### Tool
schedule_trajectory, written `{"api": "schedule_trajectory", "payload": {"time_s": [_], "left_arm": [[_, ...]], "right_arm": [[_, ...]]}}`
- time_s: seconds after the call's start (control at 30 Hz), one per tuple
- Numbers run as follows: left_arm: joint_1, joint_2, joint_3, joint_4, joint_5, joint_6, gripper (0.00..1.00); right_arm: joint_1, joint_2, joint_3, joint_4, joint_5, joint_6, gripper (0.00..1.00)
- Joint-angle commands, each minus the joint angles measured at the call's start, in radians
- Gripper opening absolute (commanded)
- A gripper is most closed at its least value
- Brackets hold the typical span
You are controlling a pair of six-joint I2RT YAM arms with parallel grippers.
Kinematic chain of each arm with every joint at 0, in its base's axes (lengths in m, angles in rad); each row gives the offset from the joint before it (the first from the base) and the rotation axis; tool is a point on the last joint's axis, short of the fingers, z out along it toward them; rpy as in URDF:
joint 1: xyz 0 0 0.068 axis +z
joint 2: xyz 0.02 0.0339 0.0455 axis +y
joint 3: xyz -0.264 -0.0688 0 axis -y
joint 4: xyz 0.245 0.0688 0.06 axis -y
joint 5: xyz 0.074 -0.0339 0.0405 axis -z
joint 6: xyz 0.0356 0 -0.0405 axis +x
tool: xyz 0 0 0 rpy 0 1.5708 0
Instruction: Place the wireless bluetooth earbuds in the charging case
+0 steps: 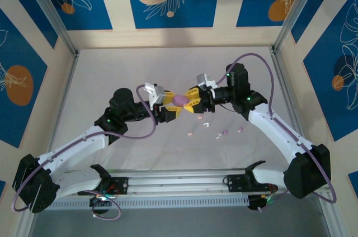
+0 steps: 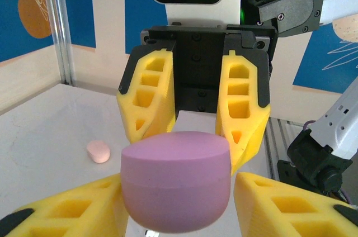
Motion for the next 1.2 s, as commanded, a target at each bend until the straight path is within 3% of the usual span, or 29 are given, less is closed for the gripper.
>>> {"api": "schedule_trajectory", "payload": {"time_s": [0.0,0.23,0.43,0.6,0.77,1.17], "left_arm": [[-0.002,0.004,0.024,0.049,0.039,-0.001,0.51],[-0.002,0.011,0.034,0.022,0.057,-0.012,0.44],[-0.002,-0.005,0.029,-0.018,0.041,0.026,0.55],[-0.002,-0.006,0.037,-0.035,0.035,0.034,0.54],[-0.002,0.009,0.047,-0.006,0.055,-0.001,0.45],[-0.002,0.023,0.039,0.065,0.087,-0.058,0.49]], "right_arm": [[0.014,0.006,0.035,-0.041,0.018,-0.037,0.3],[0.02,-0.002,0.032,-0.026,0.037,-0.039,0.3],[0.005,-0.024,0.006,0.03,0.036,-0.01,0.3],[0.001,-0.025,0.004,0.03,0.034,-0.008,0.3],[0.003,-0.018,0.004,0.014,0.04,-0.023,0.3],[0.009,-0.023,0.001,0.001,0.056,-0.06,0.3]]}}
